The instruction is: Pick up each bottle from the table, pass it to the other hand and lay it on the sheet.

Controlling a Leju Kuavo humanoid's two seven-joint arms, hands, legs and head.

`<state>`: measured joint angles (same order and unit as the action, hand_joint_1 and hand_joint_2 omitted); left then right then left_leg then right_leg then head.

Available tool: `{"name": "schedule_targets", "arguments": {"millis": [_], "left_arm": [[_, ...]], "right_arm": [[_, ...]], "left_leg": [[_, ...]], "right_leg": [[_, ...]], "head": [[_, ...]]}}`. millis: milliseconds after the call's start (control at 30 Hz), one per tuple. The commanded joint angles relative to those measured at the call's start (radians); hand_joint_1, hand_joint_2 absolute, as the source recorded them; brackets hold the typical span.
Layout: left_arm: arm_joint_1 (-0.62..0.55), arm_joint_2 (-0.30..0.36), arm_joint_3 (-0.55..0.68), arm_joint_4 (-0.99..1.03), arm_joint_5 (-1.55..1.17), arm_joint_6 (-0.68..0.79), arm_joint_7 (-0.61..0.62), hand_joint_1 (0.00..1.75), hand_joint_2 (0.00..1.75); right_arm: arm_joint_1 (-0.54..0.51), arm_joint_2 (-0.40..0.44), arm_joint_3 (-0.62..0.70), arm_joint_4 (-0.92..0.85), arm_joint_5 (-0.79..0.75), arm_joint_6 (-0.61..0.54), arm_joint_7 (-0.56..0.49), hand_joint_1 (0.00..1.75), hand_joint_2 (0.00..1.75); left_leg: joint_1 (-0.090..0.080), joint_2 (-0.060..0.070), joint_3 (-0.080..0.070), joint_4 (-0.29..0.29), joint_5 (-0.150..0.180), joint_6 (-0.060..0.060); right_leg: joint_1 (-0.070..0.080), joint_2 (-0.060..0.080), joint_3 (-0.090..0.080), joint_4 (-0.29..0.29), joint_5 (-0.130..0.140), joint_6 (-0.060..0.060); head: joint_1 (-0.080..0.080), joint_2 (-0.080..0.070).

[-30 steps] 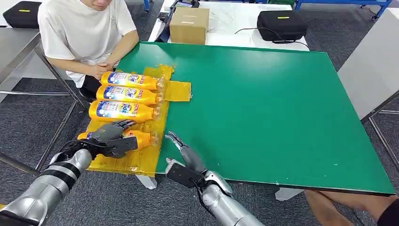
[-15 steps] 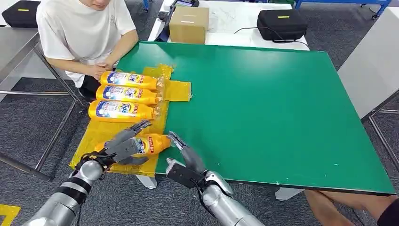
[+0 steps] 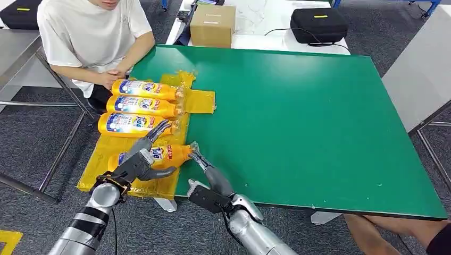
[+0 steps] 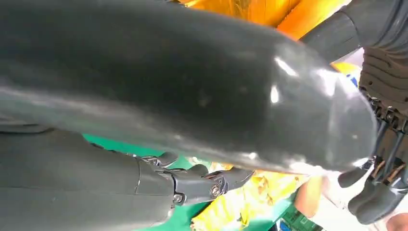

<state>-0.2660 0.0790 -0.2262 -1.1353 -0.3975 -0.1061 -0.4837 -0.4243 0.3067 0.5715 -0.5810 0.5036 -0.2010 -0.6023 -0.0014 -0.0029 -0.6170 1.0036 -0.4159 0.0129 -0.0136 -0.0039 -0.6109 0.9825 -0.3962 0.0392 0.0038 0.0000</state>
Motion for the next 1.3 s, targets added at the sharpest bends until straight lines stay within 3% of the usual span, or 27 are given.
{"name": "schedule_targets", "arguments": {"millis": [33,133,200,233,300,433,467,567,700,967,1200,1300], "left_arm": [[-0.011,-0.051,0.052,-0.039,-0.017,0.033,-0.005,0.00,1.75],[-0.015,-0.077,0.088,-0.057,0.001,0.062,-0.001,0.00,1.75],[-0.019,-0.115,0.133,-0.073,0.074,0.052,0.005,0.00,1.75],[-0.026,-0.140,0.156,-0.080,0.135,0.034,0.015,0.00,1.75],[-0.029,-0.201,0.214,-0.096,0.301,0.010,0.061,0.00,1.75],[0.015,-0.227,0.238,-0.147,0.436,0.016,0.081,0.00,1.75],[0.039,-0.237,0.252,-0.171,0.484,0.018,0.079,0.00,1.75],[0.141,-0.272,0.267,-0.267,0.595,0.035,0.079,0.00,1.75],[0.212,-0.304,0.275,-0.313,0.638,0.077,0.076,0.00,1.75],[0.226,-0.316,0.282,-0.291,0.648,0.109,0.074,0.00,1.75],[0.301,-0.332,0.227,-0.365,0.611,0.202,0.062,0.00,1.75],[0.301,-0.332,0.227,-0.365,0.611,0.202,0.062,0.00,1.75]], "right_arm": [[-0.005,-0.024,-0.023,-0.018,0.016,0.005,0.014,0.00,0.00],[0.002,-0.025,-0.027,-0.027,0.020,0.001,0.019,0.00,0.00],[0.025,-0.032,-0.033,-0.076,0.018,-0.050,-0.046,0.00,0.00],[0.049,-0.036,-0.044,-0.134,0.004,-0.102,-0.096,0.00,0.00],[0.119,-0.100,0.028,-0.390,-0.062,-0.256,-0.096,0.00,0.00],[0.201,-0.114,-0.036,-0.593,-0.104,-0.275,-0.096,0.00,0.00],[0.225,-0.112,-0.054,-0.645,-0.106,-0.297,-0.096,0.00,1.75],[0.313,-0.102,-0.128,-0.820,-0.136,-0.395,-0.096,0.00,1.75],[0.362,-0.081,-0.173,-0.880,-0.169,-0.485,-0.096,0.00,1.75],[0.383,-0.096,-0.158,-0.875,-0.190,-0.497,-0.096,0.00,1.75],[0.526,-0.035,-0.279,-0.933,-0.100,-0.497,-0.096,0.00,1.75],[0.526,-0.035,-0.279,-0.933,-0.100,-0.497,-0.096,0.00,1.75]], "left_leg": [[0.001,-0.002,0.003,0.001,-0.002,-0.001],[0.001,-0.002,0.001,0.000,-0.001,-0.001],[0.001,-0.002,0.001,0.000,-0.001,-0.001],[0.001,-0.002,0.002,0.001,-0.002,-0.001],[0.001,-0.003,-0.001,0.001,-0.001,0.000],[0.000,-0.003,-0.001,0.001,-0.001,0.000],[0.001,-0.003,0.000,0.001,-0.002,0.000],[0.000,0.001,0.001,0.000,-0.003,0.000],[0.000,-0.001,0.001,0.000,-0.003,0.000],[0.000,-0.001,-0.001,-0.001,-0.003,0.000],[0.000,-0.002,0.001,-0.001,-0.004,0.000],[0.000,-0.001,-0.001,0.000,-0.004,0.000]], "right_leg": [[0.001,-0.002,0.004,-0.001,-0.002,-0.001],[0.001,-0.002,0.003,0.000,-0.001,-0.001],[0.001,-0.002,0.002,-0.001,-0.001,-0.001],[0.002,-0.002,0.004,0.000,-0.002,-0.001],[0.001,-0.003,0.001,0.000,-0.001,-0.001],[0.000,-0.003,0.001,0.000,-0.001,0.000],[0.001,-0.003,0.003,0.000,-0.002,-0.001],[0.000,0.000,0.002,-0.001,-0.002,-0.001],[0.000,-0.002,0.002,-0.001,-0.003,-0.001],[0.000,-0.001,0.001,-0.002,-0.003,0.001],[0.001,-0.002,0.003,-0.002,-0.005,0.001],[0.000,-0.001,0.001,-0.001,-0.005,0.002]], "head": [[0.000,0.000],[0.000,0.000],[0.000,0.000],[0.000,0.000],[0.000,0.000],[0.000,0.000],[0.000,0.000],[0.000,0.000],[0.000,0.000],[0.000,0.000],[-0.001,0.000],[0.000,0.000]]}}
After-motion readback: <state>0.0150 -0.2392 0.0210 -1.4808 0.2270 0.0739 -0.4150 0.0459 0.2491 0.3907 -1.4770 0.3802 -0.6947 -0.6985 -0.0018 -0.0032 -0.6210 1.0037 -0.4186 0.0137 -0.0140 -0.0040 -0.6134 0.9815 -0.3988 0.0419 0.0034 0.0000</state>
